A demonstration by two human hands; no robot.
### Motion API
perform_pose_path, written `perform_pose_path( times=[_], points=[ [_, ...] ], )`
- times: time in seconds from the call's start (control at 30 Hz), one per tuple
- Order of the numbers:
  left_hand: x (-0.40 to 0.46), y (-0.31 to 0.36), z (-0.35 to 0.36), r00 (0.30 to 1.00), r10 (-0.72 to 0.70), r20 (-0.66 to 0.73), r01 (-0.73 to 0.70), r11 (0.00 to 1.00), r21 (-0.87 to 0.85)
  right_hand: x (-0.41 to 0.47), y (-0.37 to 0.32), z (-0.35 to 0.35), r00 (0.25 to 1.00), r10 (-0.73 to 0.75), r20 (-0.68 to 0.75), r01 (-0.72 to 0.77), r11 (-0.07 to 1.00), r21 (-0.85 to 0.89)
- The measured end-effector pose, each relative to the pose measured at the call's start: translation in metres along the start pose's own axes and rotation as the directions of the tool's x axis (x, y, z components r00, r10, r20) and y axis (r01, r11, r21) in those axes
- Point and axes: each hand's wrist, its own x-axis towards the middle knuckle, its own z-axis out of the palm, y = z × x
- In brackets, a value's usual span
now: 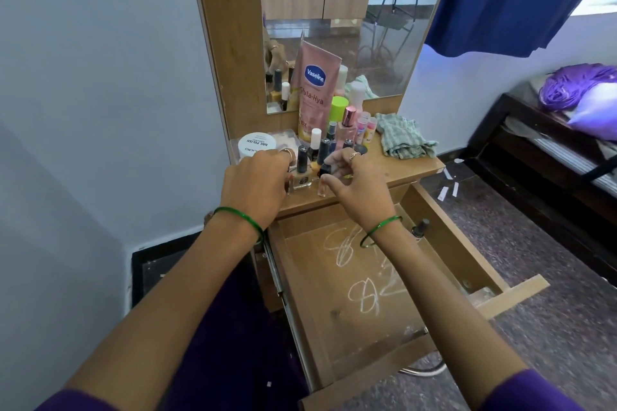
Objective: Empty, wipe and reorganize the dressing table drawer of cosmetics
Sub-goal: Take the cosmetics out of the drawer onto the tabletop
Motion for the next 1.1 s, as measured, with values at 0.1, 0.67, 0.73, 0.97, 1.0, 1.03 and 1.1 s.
perform_pose_path(
  times=[0.1, 0.67, 0.73, 0.97, 1.0, 1.03, 1.1],
  points=[
    [0.0, 0.001, -0.002, 1.0, -0.001, 0.008, 0.001, 1.0, 0.005, -0.001, 0.0, 0.001, 1.0, 0.0, -0.013, 0.0, 1.0, -0.004],
    [-0.008, 0.004, 0.005, 0.979, 0.086, -0.182, -0.106, 0.989, -0.103, -0.005, 0.009, 0.011, 1.0, 0.011, -0.004, -0.011, 1.0, 0.005],
    [-0.011, 0.006, 0.006, 0.972, 0.109, -0.207, -0.131, 0.987, -0.095, -0.004, 0.009, 0.012, 1.0, 0.006, -0.007, -0.006, 1.0, -0.003],
    [-0.014, 0.011, 0.013, 0.958, 0.145, -0.247, -0.18, 0.975, -0.126, -0.004, 0.012, 0.016, 0.999, -0.006, 0.034, 0.006, 1.0, -0.008],
    [-0.015, 0.011, 0.014, 0.956, 0.158, -0.247, -0.192, 0.974, -0.121, -0.005, 0.013, 0.016, 0.999, -0.004, 0.037, 0.004, 1.0, 0.0],
    [-0.016, 0.011, 0.014, 0.953, 0.169, -0.251, -0.204, 0.972, -0.12, -0.007, 0.015, 0.016, 0.999, -0.006, 0.037, 0.006, 1.0, 0.009],
    [-0.019, 0.011, 0.017, 0.953, 0.175, -0.248, -0.214, 0.967, -0.14, -0.01, 0.017, 0.016, 0.999, -0.008, 0.032, 0.007, 1.0, 0.024]
  ],
)
